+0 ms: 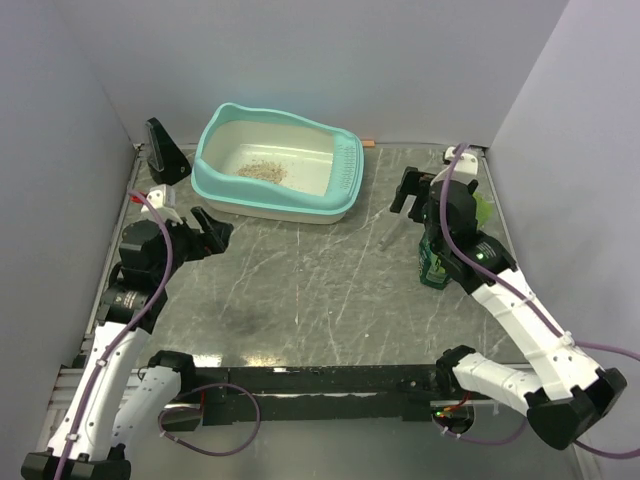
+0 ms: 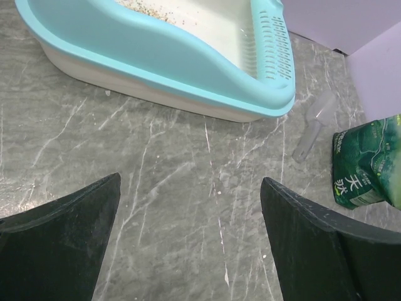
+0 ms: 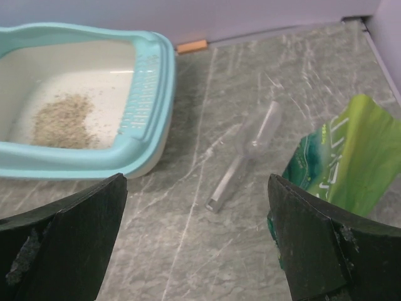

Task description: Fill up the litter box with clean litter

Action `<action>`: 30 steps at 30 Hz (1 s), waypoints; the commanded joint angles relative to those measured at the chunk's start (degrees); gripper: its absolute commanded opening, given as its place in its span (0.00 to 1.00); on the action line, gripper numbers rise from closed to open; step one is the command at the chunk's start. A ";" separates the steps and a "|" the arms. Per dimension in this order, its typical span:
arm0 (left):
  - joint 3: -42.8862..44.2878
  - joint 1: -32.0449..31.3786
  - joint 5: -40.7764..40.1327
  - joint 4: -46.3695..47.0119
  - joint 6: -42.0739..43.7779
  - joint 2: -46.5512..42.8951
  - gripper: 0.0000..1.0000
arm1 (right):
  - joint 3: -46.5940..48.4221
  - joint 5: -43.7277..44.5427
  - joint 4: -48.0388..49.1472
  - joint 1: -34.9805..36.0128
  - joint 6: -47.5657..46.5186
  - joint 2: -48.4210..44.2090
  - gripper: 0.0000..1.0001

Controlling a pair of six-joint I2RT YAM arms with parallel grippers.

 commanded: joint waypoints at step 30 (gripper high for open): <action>-1.95 -0.13 3.85 1.77 0.28 -5.56 0.97 | 9.33 11.77 -36.89 -0.28 19.74 13.41 0.91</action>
